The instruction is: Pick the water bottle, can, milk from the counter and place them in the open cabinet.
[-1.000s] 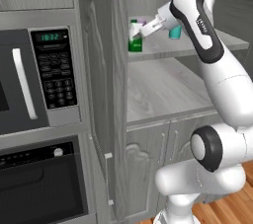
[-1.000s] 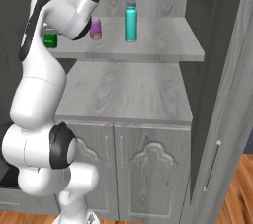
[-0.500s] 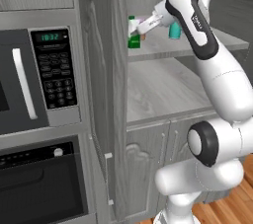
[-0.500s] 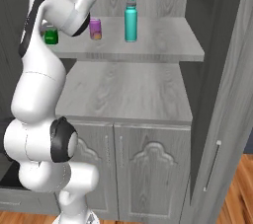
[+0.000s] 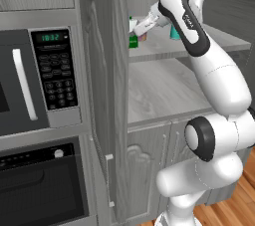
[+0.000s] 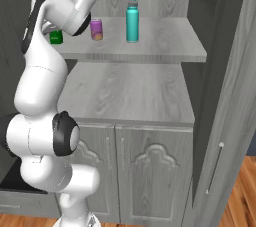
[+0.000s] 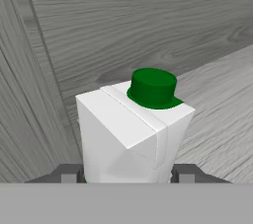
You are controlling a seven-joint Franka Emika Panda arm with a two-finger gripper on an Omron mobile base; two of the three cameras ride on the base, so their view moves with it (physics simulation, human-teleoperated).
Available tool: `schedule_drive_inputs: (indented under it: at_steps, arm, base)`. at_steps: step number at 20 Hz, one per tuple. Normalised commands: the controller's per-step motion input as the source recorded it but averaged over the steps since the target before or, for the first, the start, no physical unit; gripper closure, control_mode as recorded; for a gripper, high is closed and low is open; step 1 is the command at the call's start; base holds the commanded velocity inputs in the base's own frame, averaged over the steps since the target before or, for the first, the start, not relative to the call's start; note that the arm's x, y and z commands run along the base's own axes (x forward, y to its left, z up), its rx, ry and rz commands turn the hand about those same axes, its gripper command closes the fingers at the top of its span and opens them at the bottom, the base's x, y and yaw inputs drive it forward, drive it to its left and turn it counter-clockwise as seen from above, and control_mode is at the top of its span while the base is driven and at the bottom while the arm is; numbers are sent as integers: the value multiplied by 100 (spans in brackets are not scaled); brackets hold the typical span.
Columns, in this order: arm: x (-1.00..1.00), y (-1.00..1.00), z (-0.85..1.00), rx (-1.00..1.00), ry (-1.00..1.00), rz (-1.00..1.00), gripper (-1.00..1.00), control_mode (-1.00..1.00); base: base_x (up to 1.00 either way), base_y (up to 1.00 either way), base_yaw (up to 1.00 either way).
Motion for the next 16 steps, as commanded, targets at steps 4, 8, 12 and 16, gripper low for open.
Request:
schedule_drive_inputs:
  at_steps: [4, 8, 12, 16]
  arm:
    - [34, 17, -13, -4, 0, -3, 100, -100]
    - [33, 14, -14, -2, 0, -5, 100, -100]
    - [26, 10, -12, -1, 0, -5, 100, -100]
    - [19, 13, -14, -2, 0, -5, 100, -100]
  base:
    - [0, 0, 0]
    - [0, 0, 0]
    - [0, 0, 0]
    - [0, 0, 0]
